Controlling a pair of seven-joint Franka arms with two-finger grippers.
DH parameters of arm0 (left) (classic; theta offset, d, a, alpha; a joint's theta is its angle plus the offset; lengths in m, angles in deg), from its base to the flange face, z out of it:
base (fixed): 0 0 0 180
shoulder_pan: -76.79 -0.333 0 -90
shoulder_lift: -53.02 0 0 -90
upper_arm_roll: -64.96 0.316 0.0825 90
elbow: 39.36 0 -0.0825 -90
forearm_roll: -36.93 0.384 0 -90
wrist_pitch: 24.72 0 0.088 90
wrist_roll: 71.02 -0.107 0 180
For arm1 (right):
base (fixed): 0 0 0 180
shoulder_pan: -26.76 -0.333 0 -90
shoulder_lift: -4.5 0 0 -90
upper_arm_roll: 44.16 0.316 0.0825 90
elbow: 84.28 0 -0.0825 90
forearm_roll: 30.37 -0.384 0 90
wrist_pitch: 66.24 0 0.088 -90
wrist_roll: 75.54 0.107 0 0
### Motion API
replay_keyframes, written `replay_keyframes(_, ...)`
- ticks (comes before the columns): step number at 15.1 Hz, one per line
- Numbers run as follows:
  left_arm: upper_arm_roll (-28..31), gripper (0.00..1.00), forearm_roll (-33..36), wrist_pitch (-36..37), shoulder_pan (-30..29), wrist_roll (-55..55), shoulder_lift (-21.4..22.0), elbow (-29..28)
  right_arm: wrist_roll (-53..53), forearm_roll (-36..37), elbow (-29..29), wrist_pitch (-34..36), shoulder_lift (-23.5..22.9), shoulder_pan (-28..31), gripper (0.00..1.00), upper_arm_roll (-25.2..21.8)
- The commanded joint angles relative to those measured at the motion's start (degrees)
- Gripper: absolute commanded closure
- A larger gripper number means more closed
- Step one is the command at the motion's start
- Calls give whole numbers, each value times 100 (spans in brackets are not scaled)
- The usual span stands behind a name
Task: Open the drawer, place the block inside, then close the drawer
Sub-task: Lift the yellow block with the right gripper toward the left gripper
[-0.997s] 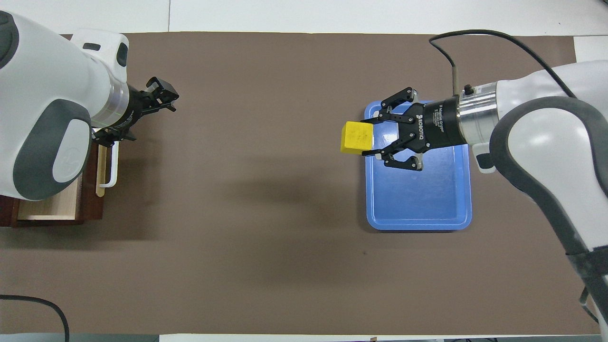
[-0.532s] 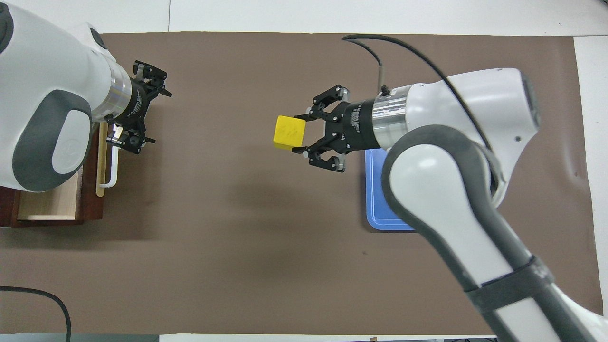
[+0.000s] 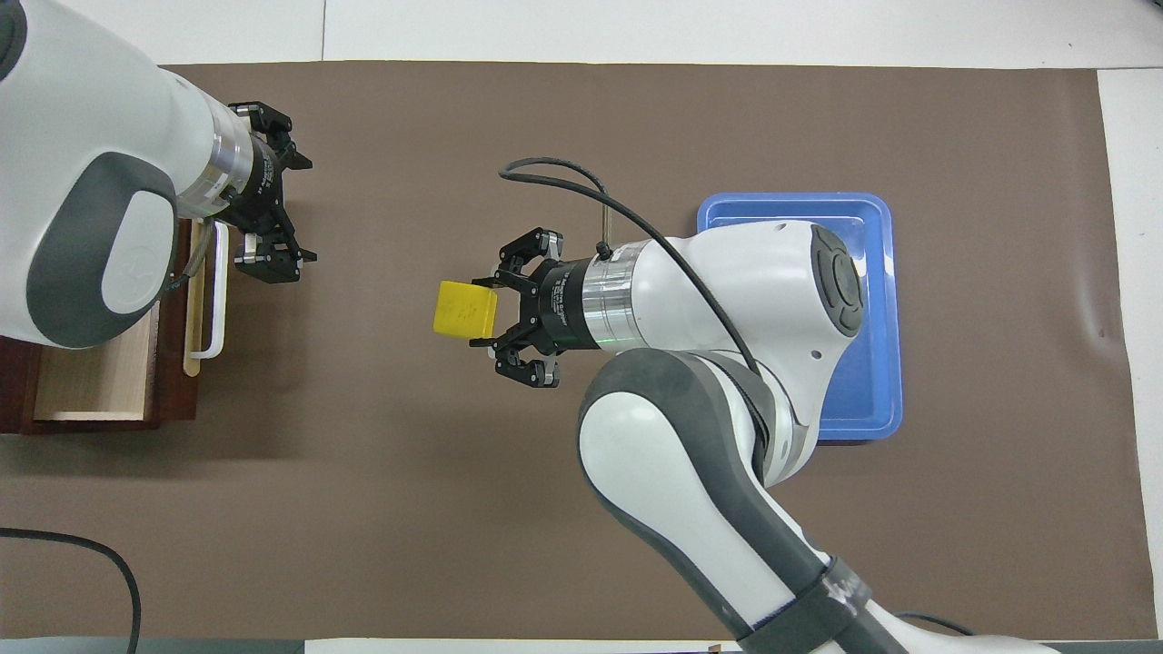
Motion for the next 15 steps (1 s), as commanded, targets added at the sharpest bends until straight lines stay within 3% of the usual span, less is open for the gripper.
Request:
replay_keyframes(1,62,0,-52,286,93,284,-103,184,107,57,-171,-101,155,-66,100,-1)
replay_keyframes(15,62,0,-105,830,1085,1242,-86,184,326,4,-110,-180,102,-164,100,-10)
